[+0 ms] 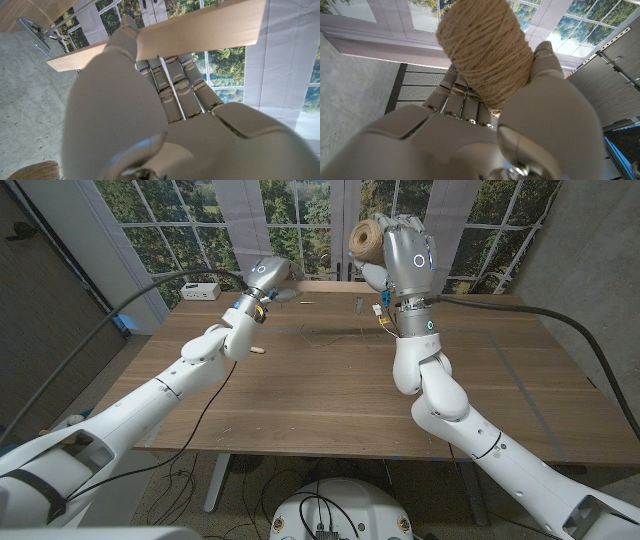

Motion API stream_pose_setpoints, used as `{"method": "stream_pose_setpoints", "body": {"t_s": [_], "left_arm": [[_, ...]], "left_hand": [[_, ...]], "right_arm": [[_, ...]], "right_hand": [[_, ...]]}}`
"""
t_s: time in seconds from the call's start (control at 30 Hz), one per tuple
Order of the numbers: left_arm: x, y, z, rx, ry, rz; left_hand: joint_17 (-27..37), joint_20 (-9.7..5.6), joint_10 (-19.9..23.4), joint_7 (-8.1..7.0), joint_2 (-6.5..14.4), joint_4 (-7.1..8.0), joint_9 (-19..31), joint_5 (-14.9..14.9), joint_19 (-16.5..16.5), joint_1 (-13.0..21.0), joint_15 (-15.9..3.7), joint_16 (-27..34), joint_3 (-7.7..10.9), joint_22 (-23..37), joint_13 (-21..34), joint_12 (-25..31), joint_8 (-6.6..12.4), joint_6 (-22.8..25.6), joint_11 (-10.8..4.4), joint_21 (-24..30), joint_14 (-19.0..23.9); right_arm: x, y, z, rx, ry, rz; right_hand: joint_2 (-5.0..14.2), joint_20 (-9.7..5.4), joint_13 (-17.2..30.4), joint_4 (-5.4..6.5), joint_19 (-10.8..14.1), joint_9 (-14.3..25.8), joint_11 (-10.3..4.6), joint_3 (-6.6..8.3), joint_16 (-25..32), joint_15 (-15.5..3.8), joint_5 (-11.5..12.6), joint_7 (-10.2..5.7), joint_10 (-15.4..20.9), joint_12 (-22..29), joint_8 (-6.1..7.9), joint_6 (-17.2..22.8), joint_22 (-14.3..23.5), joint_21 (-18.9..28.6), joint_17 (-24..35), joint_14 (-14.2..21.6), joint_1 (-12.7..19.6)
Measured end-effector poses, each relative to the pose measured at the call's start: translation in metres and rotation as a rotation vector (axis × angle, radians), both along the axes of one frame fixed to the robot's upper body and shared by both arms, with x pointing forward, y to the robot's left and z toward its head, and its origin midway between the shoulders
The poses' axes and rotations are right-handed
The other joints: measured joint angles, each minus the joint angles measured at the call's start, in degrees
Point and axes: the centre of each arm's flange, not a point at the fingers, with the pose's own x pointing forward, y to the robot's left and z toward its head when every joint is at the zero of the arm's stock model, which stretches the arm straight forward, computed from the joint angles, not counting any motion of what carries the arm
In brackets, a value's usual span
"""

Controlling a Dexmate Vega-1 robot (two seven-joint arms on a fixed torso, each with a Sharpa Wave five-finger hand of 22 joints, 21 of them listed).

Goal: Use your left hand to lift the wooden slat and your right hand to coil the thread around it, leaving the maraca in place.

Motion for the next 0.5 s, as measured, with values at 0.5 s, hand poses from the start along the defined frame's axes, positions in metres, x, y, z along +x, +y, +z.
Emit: {"method": "stream_pose_setpoints", "body": {"t_s": [0.5], "left_arm": [[-0.009, -0.010, 0.028, -0.037, -0.052, -0.008]], "left_hand": [[0.2, -0.14, 0.0, -0.02, 0.0, 0.00, 0.0, -0.1, -0.1, 0.0, -0.18, -0.2, 0.00, 0.0, 0.2, -0.2, -0.01, 0.0, 0.01, 0.4, 0.2]], "right_arm": [[-0.004, -0.016, -0.061, 0.026, 0.138, -0.012]], "right_hand": [[-0.13, 0.09, 0.0, 0.23, -0.1, 0.0, -0.40, -0.23, -0.3, -0.42, 0.2, -0.52, 0.4, -0.4, -0.40, 0.5, -0.3, 0.5, 0.3, 0.4, 0.1]]}}
